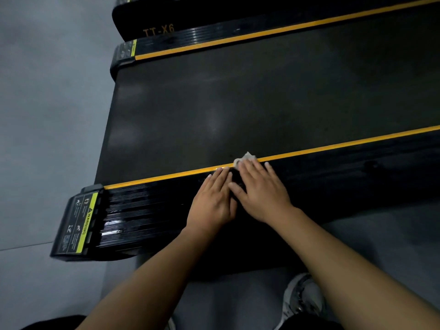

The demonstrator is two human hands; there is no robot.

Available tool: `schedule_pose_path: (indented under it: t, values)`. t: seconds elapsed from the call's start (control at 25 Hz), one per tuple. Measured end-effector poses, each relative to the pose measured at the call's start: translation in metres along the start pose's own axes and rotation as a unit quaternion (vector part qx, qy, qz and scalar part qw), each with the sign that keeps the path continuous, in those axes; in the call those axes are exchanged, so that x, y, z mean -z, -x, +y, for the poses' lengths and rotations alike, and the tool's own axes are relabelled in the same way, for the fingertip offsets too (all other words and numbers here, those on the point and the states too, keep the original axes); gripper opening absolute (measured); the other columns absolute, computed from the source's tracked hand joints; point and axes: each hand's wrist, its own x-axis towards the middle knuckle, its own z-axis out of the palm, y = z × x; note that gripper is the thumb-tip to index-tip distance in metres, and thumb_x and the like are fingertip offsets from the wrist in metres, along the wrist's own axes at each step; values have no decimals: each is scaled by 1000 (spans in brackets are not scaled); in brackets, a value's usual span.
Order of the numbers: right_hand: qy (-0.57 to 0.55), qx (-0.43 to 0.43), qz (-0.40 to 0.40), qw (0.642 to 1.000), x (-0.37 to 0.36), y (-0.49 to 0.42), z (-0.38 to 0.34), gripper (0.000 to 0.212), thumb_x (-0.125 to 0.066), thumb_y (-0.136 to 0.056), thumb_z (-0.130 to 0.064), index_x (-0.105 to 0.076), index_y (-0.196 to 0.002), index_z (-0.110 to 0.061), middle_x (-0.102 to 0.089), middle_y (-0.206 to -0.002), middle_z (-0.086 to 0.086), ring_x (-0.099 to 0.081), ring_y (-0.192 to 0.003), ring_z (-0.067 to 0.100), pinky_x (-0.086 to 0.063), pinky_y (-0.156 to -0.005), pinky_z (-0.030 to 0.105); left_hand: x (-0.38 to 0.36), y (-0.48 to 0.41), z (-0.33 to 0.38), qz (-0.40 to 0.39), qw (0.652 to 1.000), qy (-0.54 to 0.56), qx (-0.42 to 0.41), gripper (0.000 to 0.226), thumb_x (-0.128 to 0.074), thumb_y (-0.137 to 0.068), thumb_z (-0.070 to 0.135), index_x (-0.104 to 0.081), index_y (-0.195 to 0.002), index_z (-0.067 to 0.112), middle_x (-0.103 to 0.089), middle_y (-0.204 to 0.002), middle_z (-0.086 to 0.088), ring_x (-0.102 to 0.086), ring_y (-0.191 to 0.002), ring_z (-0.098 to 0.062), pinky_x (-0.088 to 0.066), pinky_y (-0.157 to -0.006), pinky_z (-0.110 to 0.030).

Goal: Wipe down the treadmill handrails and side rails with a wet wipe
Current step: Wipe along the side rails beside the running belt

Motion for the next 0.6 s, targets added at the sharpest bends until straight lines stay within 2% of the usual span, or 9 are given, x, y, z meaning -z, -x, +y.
schedule_pose_path:
  t: [0.12, 0.2, 0.28, 0.44, 0.6]
  values:
    - [29, 37, -7, 999, -2, 1, 2, 94, 14, -86, -67, -11, -165, -22, -6, -173, -5, 3, -158, 10, 4, -127, 38, -1, 1, 0, -13, 1000, 2, -2, 64, -35, -98, 36, -46, -151, 2, -43, -159, -15, -33, -152, -26, -25, -126, -45]
    - [26, -37, 34, 998, 5, 4, 32, 91, 8, -90, -68, -17, -164, -21, -12, -173, -3, -4, -159, 14, -1, -127, 41, 0, -1, -1, -27, 999, -19, -5, 69, -35, -94, 39, -46, -150, 1, -41, -160, -16, -32, -153, -27, -21, -127, -42]
    - [19, -108, 35, 993, 12, 10, 53, 87, 4, -95, -67, -14, -165, -17, -7, -173, -1, -1, -159, 15, -1, -128, 41, 1, -2, -1, -33, 999, -32, -3, 70, -34, -94, 40, -45, -151, 1, -38, -161, -15, -30, -153, -27, -19, -127, -41]
    - [56, -14, 1, 998, 9, 22, 41, 97, 9, -87, -71, -10, -165, -16, -1, -173, -2, 7, -158, 12, 4, -127, 38, 1, 0, 0, -27, 999, -28, -5, 69, -36, -93, 39, -47, -149, 0, -40, -161, -16, -32, -152, -27, -22, -126, -42]
    - [28, -95, 25, 995, 15, 27, 70, 96, 11, -87, -70, -10, -164, -17, -1, -173, -3, 7, -158, 11, 3, -128, 39, 1, -1, -2, -38, 999, -37, 1, 70, -32, -95, 41, -41, -154, 4, -34, -164, -12, -25, -155, -24, -17, -128, -40]
